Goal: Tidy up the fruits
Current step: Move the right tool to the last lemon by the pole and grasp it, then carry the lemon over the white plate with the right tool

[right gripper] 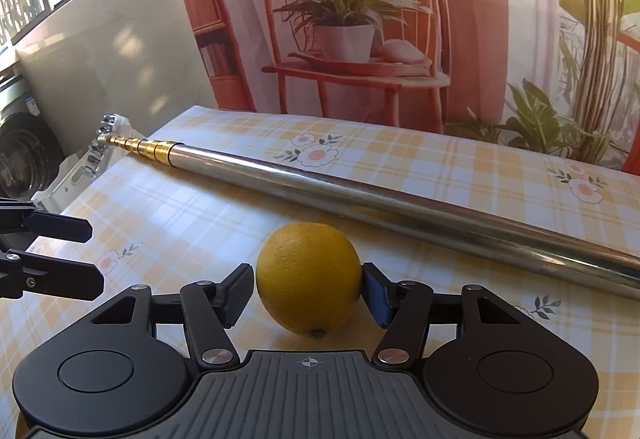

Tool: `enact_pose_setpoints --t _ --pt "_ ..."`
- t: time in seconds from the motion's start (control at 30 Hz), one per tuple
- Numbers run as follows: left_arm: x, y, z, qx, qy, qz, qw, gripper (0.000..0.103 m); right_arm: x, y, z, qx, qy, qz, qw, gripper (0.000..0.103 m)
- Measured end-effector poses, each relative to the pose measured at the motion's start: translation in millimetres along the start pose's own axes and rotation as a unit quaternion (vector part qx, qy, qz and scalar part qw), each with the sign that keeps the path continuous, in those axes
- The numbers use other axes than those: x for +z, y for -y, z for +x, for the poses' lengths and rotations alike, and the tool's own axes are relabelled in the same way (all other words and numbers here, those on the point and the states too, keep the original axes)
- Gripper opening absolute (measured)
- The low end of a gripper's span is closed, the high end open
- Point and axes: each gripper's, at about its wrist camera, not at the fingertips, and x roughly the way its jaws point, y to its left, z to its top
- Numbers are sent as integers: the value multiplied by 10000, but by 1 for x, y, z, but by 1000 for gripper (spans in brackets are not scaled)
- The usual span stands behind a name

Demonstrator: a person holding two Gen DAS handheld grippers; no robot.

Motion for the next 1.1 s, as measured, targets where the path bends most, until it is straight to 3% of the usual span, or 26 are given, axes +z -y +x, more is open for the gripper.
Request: enact_pose_setpoints --t 0.6,1.1 --pt "-7 0 -10 68 -98 -61 9999 95 -10 -13 -24 -137 99 29 9999 51" --pt "-17 13 -40 163 151 168 9996 95 -16 -36 -72 -152 350 41 9993 51"
